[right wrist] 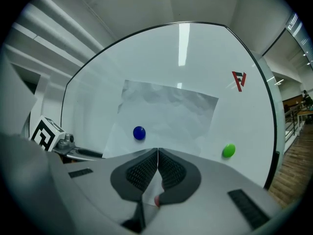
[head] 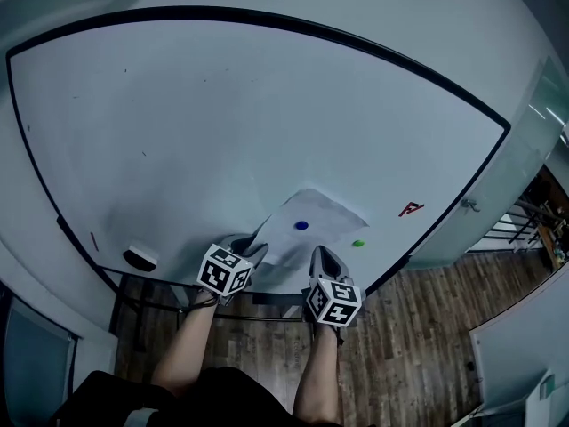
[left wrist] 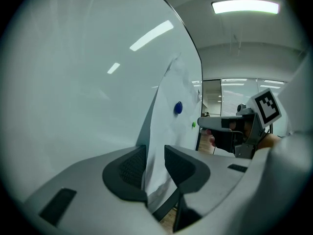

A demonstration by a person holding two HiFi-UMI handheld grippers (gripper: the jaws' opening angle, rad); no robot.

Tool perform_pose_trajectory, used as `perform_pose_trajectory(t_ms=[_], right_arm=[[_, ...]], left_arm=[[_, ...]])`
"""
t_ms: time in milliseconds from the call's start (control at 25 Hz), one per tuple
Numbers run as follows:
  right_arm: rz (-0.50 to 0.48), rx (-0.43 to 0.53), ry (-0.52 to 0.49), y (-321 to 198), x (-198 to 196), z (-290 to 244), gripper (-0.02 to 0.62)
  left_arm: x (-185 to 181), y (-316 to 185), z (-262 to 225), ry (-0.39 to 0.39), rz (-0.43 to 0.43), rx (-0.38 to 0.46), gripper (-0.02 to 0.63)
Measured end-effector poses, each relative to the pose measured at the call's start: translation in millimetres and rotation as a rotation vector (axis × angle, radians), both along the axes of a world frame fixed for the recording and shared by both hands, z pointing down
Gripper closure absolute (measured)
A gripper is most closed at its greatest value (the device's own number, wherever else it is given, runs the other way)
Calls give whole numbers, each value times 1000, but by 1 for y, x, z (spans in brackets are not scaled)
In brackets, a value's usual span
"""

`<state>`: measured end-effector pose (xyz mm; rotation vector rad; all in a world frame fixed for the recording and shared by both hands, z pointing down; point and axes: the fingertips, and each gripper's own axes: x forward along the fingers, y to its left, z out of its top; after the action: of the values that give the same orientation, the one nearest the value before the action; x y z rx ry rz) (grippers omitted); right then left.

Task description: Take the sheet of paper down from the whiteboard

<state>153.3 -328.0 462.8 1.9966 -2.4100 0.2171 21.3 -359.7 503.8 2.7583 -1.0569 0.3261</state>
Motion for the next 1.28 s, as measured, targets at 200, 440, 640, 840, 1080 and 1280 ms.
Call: perform_pose_trajectory(t_ms=[200,440,640,840,1080,1280], right_arm=[[5,3,10,-4,-1,-2,571],[7,4,14,-11,-7,-5,571],[10,1,13,-14,-12,-3,571],[18,2,14,-14,-18,-1,571],[41,-4,-10,-14,-22,5,571],[54,16,-22,-16,-27,0,571]], left_arm=[[5,-2,2,14,14,-9,505],[2,0,-9,40,39,-8,571],[-5,-2,-19,55,51,7,577],[-12,-4,-32,70,52,36,577],[-18,-6,-46,72,54,73,577],[-21,-8,-57,60,50,111,577]])
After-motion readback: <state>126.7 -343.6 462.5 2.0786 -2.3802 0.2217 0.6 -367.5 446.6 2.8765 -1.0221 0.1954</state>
